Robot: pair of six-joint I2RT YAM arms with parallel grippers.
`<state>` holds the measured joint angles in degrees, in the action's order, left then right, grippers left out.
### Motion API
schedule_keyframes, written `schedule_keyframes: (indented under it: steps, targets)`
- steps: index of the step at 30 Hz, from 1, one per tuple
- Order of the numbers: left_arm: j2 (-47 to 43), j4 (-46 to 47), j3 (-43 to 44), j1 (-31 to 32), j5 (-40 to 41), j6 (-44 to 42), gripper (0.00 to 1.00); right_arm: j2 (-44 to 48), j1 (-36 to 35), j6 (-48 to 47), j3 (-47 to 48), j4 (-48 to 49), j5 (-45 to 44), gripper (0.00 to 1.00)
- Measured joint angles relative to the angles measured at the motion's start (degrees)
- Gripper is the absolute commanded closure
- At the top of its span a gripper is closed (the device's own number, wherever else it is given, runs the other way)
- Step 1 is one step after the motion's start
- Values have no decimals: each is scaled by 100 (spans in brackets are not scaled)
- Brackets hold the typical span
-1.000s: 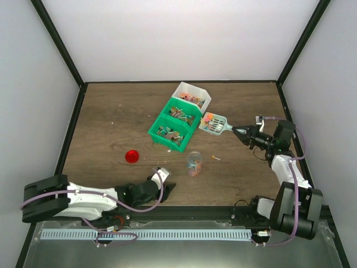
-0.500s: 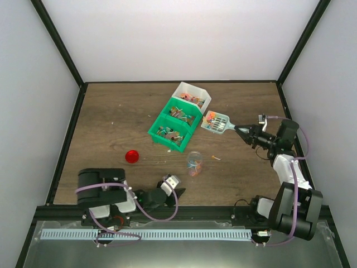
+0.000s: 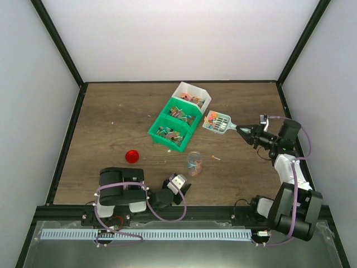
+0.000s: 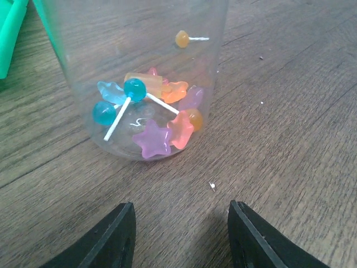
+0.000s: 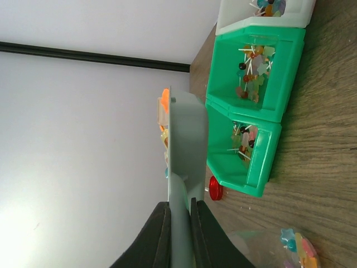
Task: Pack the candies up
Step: Move the packing bottle to the center of the board.
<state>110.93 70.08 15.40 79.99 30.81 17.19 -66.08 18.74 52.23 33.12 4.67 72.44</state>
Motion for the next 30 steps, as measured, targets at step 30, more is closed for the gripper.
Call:
schedule_keyframes:
  steps: [30]
  targets:
    - [1174,1668,520,-817,-811,-1043,56,7,85,-229,17,-258,0,99]
